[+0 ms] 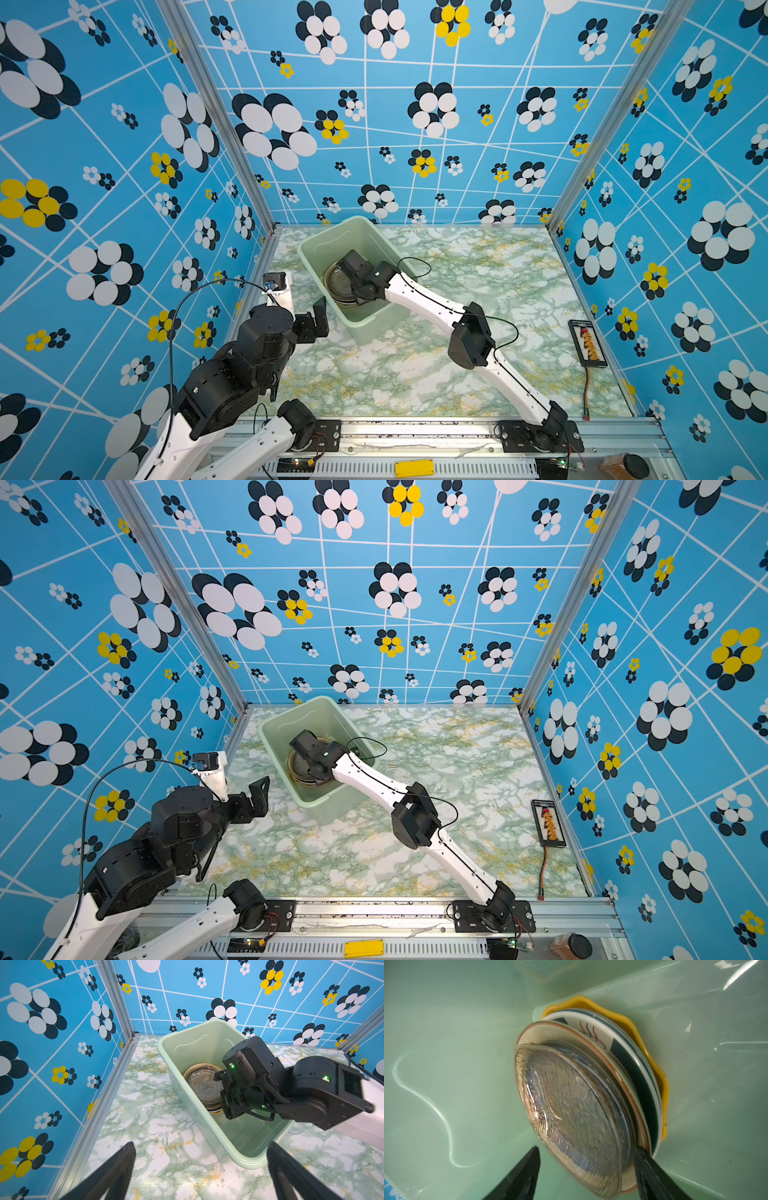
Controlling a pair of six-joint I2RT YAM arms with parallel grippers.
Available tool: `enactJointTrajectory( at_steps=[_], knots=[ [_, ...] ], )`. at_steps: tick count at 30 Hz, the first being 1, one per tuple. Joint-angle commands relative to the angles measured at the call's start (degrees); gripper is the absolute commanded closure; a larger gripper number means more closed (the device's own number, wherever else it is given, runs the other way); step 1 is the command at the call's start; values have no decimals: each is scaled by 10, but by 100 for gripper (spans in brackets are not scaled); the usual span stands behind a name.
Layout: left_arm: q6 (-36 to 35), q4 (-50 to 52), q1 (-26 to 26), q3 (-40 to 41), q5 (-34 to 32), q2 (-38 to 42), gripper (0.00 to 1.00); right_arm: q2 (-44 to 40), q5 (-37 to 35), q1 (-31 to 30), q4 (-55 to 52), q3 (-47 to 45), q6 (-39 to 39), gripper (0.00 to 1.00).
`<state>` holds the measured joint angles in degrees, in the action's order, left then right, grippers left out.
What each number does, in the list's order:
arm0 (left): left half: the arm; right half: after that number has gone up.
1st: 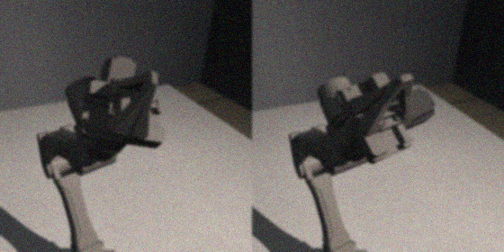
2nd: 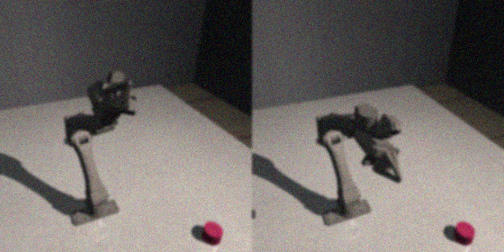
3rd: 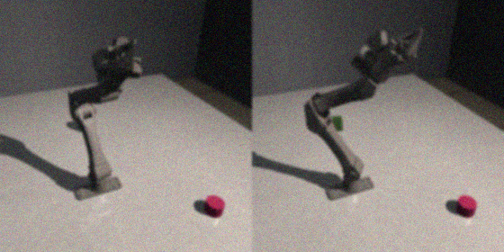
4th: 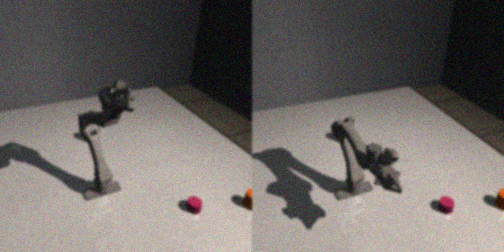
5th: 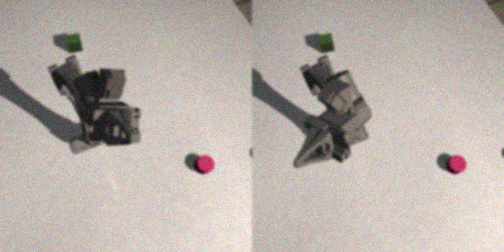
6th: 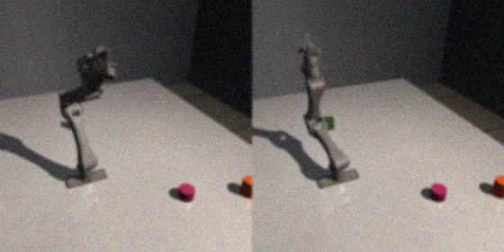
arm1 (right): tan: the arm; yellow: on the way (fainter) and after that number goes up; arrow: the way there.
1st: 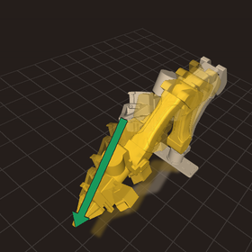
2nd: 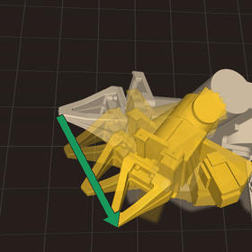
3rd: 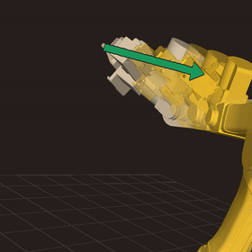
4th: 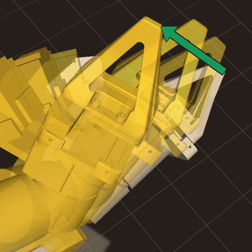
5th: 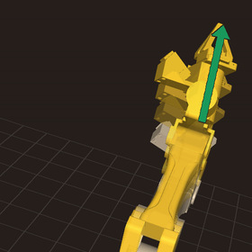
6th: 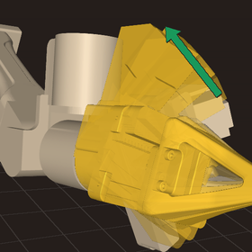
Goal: Place the plates into the plastic bin on the countertop
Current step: Place the plate in the plastic bin, then pick up the plate from the center of the table.
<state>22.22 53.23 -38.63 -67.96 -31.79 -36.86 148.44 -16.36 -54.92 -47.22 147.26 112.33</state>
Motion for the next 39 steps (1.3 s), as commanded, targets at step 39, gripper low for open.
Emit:
enactJointTrajectory(
  at_steps=[39],
  knots=[
    [137, -47, -58, -151, 354, -277, 1, -733, 335, 342, 109, -847, -614, 36]
  ],
)
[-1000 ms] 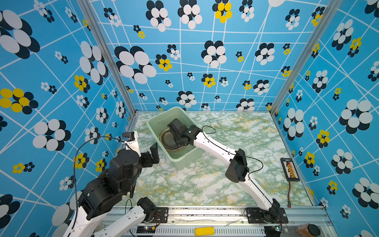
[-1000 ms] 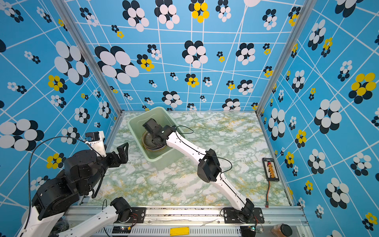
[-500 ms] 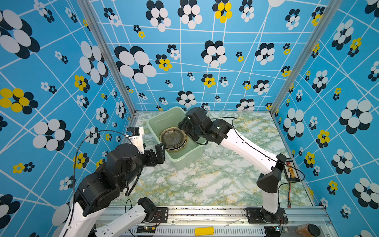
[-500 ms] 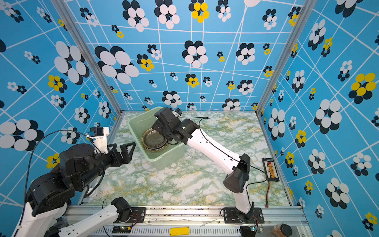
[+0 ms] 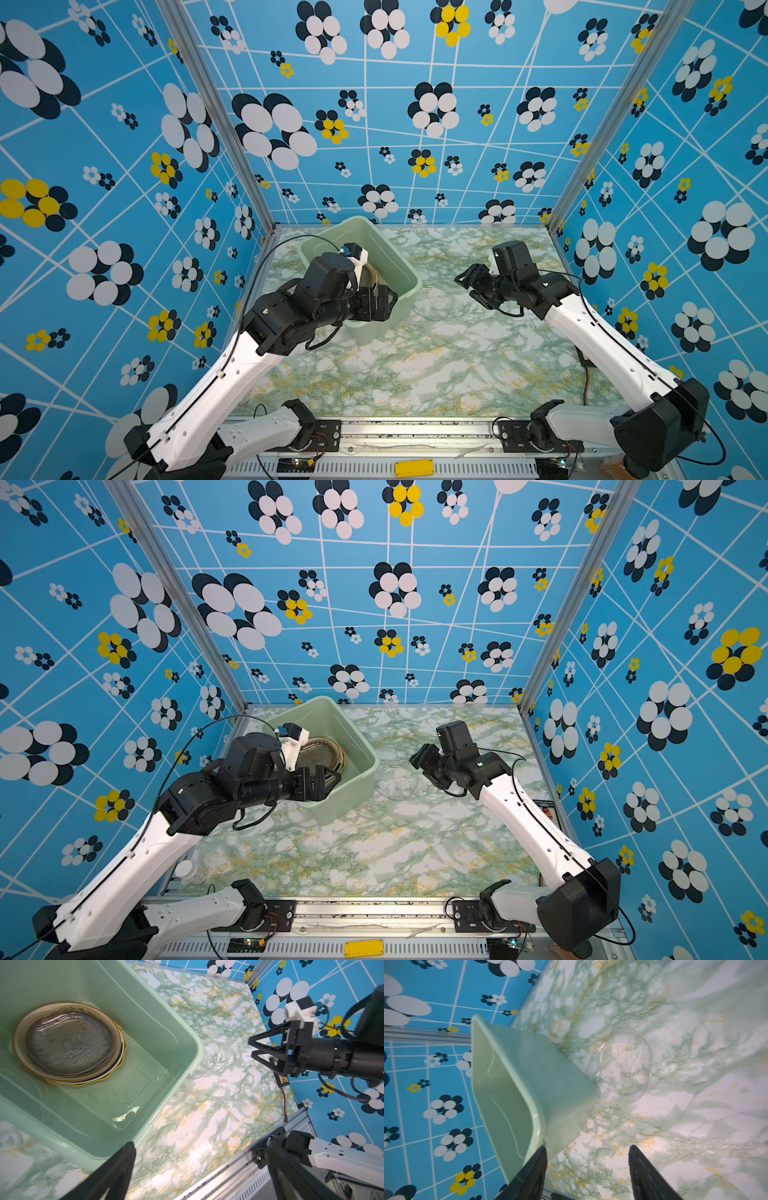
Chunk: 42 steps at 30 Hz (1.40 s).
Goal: Place the plates into the plastic bin on the countertop
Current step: Pick up the plate from the center of the table.
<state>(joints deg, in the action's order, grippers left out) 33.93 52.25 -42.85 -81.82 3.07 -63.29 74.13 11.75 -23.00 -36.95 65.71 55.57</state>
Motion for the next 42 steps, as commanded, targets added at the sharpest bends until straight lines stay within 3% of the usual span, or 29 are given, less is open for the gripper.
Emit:
enactJointTrajectory(
  at_steps=[1, 9, 17, 25, 42],
  knots=[
    [26, -43, -22, -12, 2, -20, 1, 19, 57, 30, 16, -43, -55, 36],
    [65, -84, -41, 7, -18, -36, 1, 161, 115, 43, 72, -59, -92, 44],
    [82, -77, -43, 18, -30, -14, 1, 235, 132, 43, 126, -56, -77, 51],
    [95, -63, -44, 36, -52, 23, 1, 289, 120, 41, 141, -31, -68, 59],
    [94, -66, -43, 19, -43, 4, 1, 339, 101, 41, 150, 3, -73, 89]
  ],
)
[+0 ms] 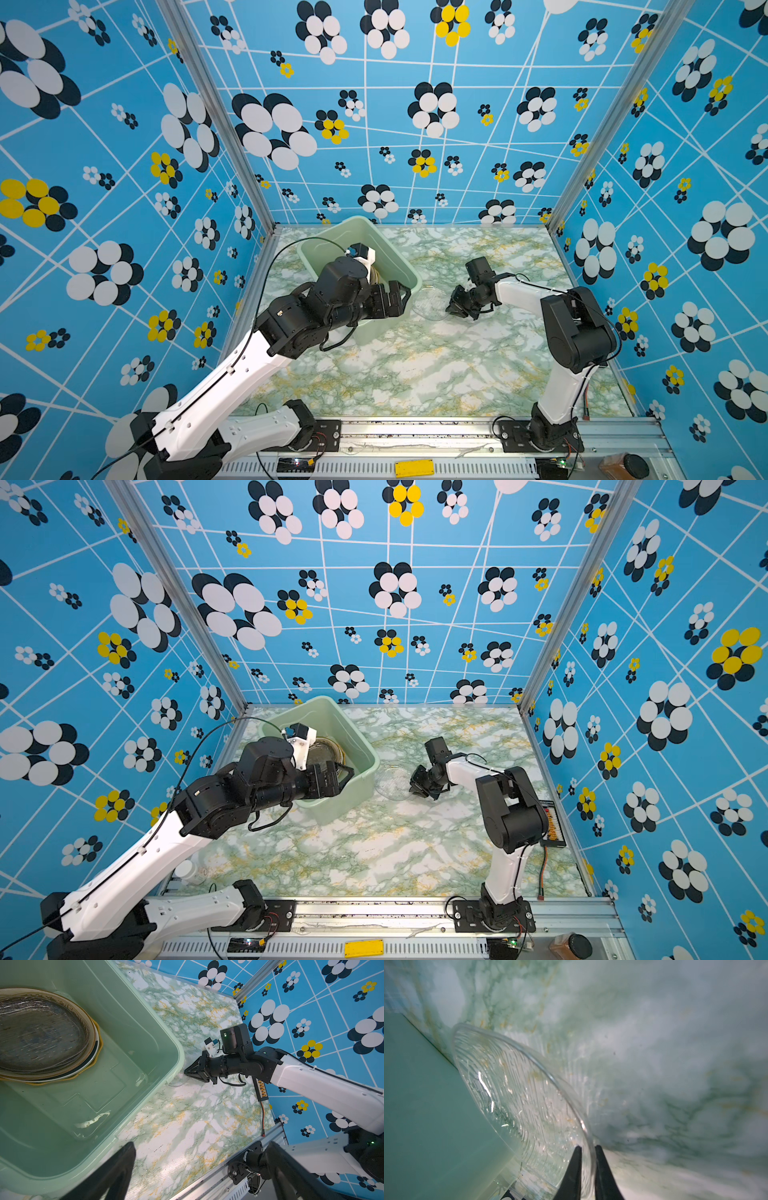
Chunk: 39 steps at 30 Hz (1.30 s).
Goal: Place the plates into the plastic bin on the countertop
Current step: Pick up the plate from the center of the table.
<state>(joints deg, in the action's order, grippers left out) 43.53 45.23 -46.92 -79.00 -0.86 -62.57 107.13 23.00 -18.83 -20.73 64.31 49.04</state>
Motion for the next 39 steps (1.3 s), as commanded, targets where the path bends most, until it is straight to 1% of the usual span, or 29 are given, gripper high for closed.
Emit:
enactJointTrajectory(
  at_steps=[1, 6, 9, 13, 18, 23, 28, 31, 32, 36, 39],
  knots=[
    [-2, 4, -3, -10, -4, -4, 1, 7, -11, -1, -16, 19, -10, 90],
    [-4, 10, -3, -21, -5, -3, 1, -4, -22, -1, -40, 25, -32, 100],
    [-4, 16, -3, -25, -6, -1, 1, -16, -28, 0, -53, 23, -39, 100],
    [-8, 23, -3, -31, -7, 5, 1, -54, -51, 0, -87, 20, -59, 100],
    [-9, 22, -3, -29, -11, 19, 1, -126, -88, 0, -158, 27, -103, 100],
    [-11, 26, -2, -25, -8, 31, 1, -209, -111, 0, -213, 26, -125, 100],
    [-20, 38, -2, -22, -12, 48, 1, -298, -101, 1, -253, 44, -123, 100],
    [-32, 50, 2, -24, -13, 57, 0, -342, -76, 0, -273, 75, -120, 100],
    [-37, 54, 4, -25, -11, 59, 0, -351, -63, -1, -279, 90, -120, 100],
    [-57, 62, 23, -29, 16, 54, 9, -361, -2, -21, -299, 150, -118, 100],
    [-59, 54, 40, -24, 37, 50, 13, -352, -1, -59, -319, 198, -119, 100]
  ],
)
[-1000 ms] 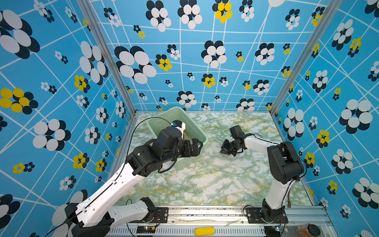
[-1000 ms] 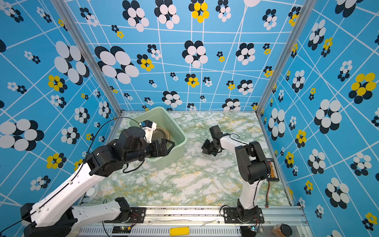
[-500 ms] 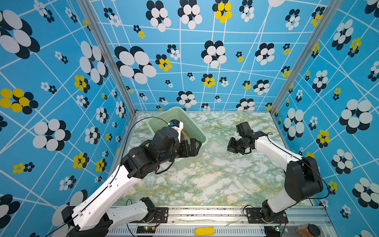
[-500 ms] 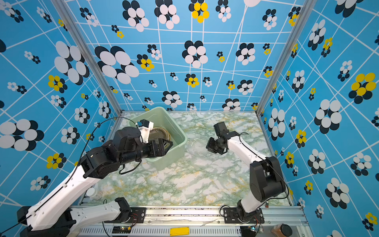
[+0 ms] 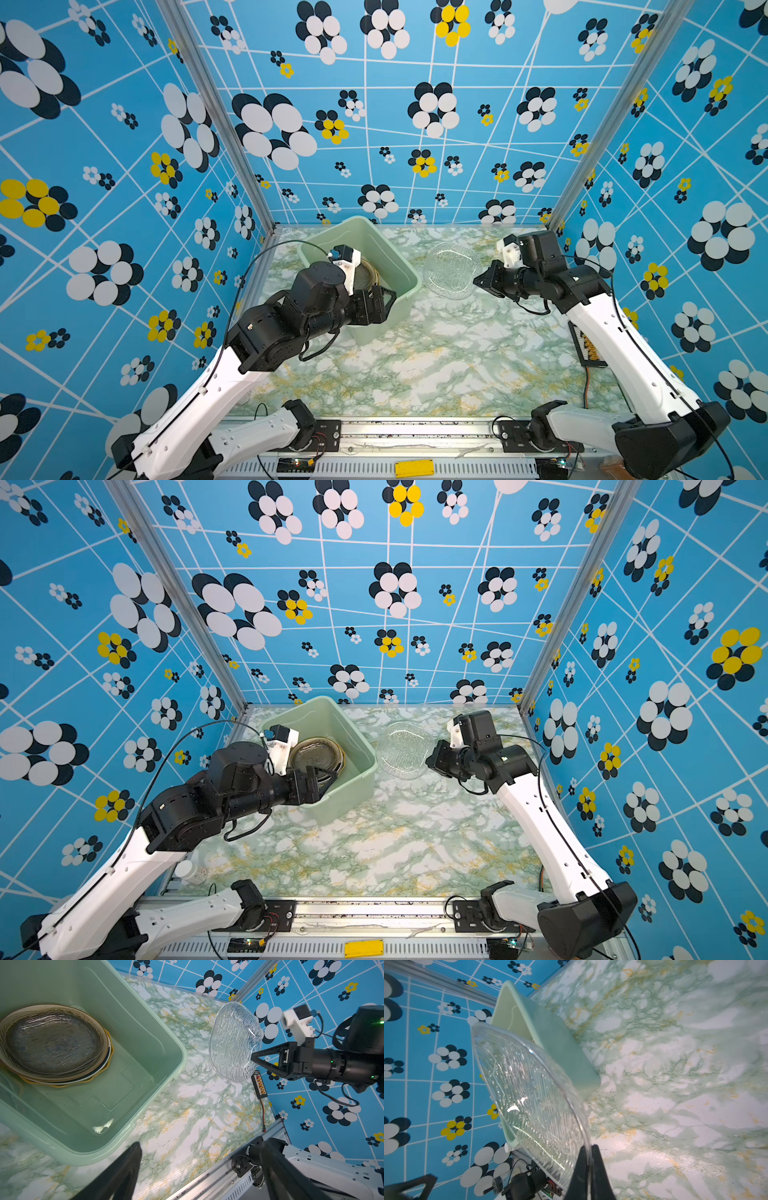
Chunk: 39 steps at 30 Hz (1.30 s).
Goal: Place the plates into the plastic bin on the countertop
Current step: Pick up the plate from the center of the table, then place the plate in the plastic bin.
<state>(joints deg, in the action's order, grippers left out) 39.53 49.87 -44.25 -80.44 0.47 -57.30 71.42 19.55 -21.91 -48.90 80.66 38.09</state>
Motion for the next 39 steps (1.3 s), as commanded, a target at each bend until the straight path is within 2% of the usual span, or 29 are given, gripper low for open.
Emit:
enactJointTrajectory(
  at_steps=[1, 5, 15, 21, 27, 28, 31, 39],
  knots=[
    [-19, 3, 20, -8, 33, -4, 14, 9, 32, -43, -41, 47, -9, 100],
    [-22, 5, 40, -12, 55, -18, 18, 23, 34, -87, -26, 79, 13, 100],
    [-43, -3, 70, -26, 46, -39, 31, 64, 17, -169, 1, 104, 39, 100],
    [-58, 0, 97, -26, 54, -52, 48, 85, 26, -177, 20, 128, 46, 100],
    [-77, 2, 120, -22, 71, -64, 57, 100, 47, -179, 38, 138, 51, 100],
    [-78, 2, 124, -21, 74, -64, 62, 104, 50, -180, 39, 141, 51, 100],
    [-80, -3, 135, -18, 88, -69, 70, 121, 56, -180, 38, 154, 48, 100],
    [-90, -9, 155, -18, 104, -75, 82, 164, 69, -185, 41, 187, 45, 100]
  ],
)
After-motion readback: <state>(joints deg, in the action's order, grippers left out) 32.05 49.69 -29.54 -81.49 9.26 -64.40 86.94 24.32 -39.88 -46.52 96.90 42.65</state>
